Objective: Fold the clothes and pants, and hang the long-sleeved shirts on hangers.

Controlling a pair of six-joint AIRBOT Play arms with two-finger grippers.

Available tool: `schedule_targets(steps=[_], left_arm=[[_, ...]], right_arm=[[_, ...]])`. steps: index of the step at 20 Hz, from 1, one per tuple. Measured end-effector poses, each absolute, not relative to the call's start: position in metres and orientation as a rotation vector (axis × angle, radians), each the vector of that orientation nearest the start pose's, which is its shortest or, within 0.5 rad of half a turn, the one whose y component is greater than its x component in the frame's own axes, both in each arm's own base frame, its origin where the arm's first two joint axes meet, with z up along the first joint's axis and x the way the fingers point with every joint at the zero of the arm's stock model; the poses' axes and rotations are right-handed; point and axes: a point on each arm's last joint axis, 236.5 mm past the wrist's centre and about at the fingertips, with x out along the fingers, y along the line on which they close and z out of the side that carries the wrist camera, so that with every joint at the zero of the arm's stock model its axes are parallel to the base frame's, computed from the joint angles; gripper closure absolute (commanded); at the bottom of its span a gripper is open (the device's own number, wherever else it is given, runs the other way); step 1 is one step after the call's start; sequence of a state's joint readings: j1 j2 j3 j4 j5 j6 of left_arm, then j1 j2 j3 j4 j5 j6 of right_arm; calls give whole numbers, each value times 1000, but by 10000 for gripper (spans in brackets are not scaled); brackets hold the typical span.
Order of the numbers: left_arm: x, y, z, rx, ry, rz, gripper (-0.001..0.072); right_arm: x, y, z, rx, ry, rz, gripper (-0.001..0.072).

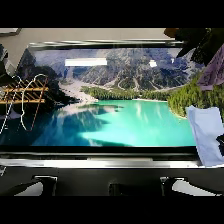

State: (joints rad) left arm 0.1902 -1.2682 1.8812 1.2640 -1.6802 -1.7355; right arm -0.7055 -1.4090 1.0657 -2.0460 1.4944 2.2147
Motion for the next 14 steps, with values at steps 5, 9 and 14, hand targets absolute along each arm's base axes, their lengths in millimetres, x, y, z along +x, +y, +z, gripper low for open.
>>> schedule_targets(steps=[5,9,14], left_arm=[[375,0,238,-379,1046,-37,693],[380,1,233,-362,1049,-47,693],[377,-3,200,-363,1130,-56,693]], right_arm=[[166,-270,-25,591,1503,-1288,406],[268,-255,4,595,1241,-908,505],[385,-133,39,483,1113,-393,528]])
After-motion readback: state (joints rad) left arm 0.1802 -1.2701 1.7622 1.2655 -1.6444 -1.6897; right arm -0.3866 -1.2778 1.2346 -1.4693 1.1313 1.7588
